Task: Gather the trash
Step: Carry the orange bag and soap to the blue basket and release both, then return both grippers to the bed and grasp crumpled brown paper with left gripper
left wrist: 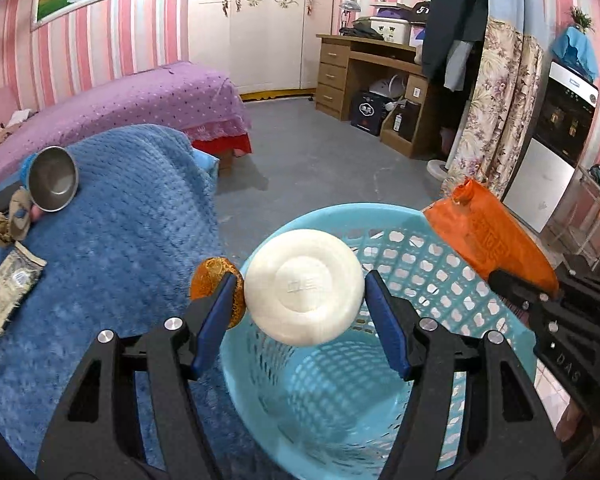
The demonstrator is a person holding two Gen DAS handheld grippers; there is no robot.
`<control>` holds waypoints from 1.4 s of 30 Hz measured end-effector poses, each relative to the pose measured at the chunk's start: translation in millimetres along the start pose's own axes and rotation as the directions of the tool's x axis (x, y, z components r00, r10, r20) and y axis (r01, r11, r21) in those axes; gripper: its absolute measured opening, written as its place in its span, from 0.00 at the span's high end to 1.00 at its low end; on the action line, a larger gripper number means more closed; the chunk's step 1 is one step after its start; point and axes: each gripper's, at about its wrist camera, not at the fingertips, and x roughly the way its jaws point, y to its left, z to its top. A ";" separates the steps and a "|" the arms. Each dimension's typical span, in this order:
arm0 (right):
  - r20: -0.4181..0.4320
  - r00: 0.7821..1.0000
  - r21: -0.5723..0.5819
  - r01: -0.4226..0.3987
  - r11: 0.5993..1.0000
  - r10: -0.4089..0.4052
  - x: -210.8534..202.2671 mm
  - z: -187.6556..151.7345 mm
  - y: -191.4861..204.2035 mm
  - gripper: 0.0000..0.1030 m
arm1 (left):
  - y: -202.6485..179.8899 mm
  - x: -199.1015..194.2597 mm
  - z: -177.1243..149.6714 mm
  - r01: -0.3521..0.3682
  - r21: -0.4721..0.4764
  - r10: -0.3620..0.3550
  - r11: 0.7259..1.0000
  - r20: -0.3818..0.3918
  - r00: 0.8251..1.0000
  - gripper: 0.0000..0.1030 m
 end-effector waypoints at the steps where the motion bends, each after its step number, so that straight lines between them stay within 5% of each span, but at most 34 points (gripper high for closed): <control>1: 0.002 1.000 0.002 -0.001 1.000 0.001 0.3 -0.6 0.0 0.94 | -0.3 0.9 -0.1 -0.004 0.008 0.004 1.000 -0.005 1.000 0.30; 5: 0.006 1.000 0.009 -0.006 1.000 0.006 3.1 -2.2 2.7 0.94 | 6.2 -9.4 -0.5 -0.034 0.020 0.034 0.999 0.039 0.999 0.16; 18: 0.001 1.000 0.028 0.020 0.999 -0.020 21.6 -5.6 21.7 0.92 | 77.0 -42.5 2.9 -0.130 -0.047 0.134 0.990 0.078 0.988 0.10; 20: -0.010 0.998 0.041 0.055 0.998 -0.055 24.0 -5.7 23.4 0.64 | 86.7 -47.9 4.7 -0.142 -0.054 0.146 0.988 0.081 0.986 0.10; 21: -0.008 0.998 0.043 0.064 0.997 -0.064 23.8 -6.1 23.3 0.36 | 91.0 -50.9 2.7 -0.146 -0.057 0.150 0.988 0.081 0.985 0.10; 22: 0.001 0.997 0.045 0.073 0.996 -0.074 22.1 -6.5 23.8 0.32 | 95.2 -53.8 2.3 -0.151 -0.059 0.155 0.987 0.081 0.984 0.09; 26: 0.011 0.993 0.058 0.112 0.992 -0.113 15.2 -4.9 27.7 0.31 | 115.3 -67.0 -2.4 -0.171 -0.071 0.177 0.983 0.082 0.981 0.09; 28: 0.035 0.991 0.074 0.125 0.989 -0.128 8.8 -3.2 29.1 0.17 | 123.6 -72.9 -4.6 -0.176 -0.079 0.183 0.981 0.081 0.980 0.09; 31: 0.082 0.984 0.101 0.152 0.983 -0.160 -3.4 2.1 36.0 0.08 | 143.9 -87.6 -9.2 -0.190 -0.095 0.198 0.977 0.083 0.977 0.07; 42: 0.174 0.981 0.050 0.076 0.996 -0.084 -15.3 49.6 128.7 0.05 | 247.8 -143.3 -17.7 -0.281 -0.162 0.296 0.946 0.078 0.952 0.06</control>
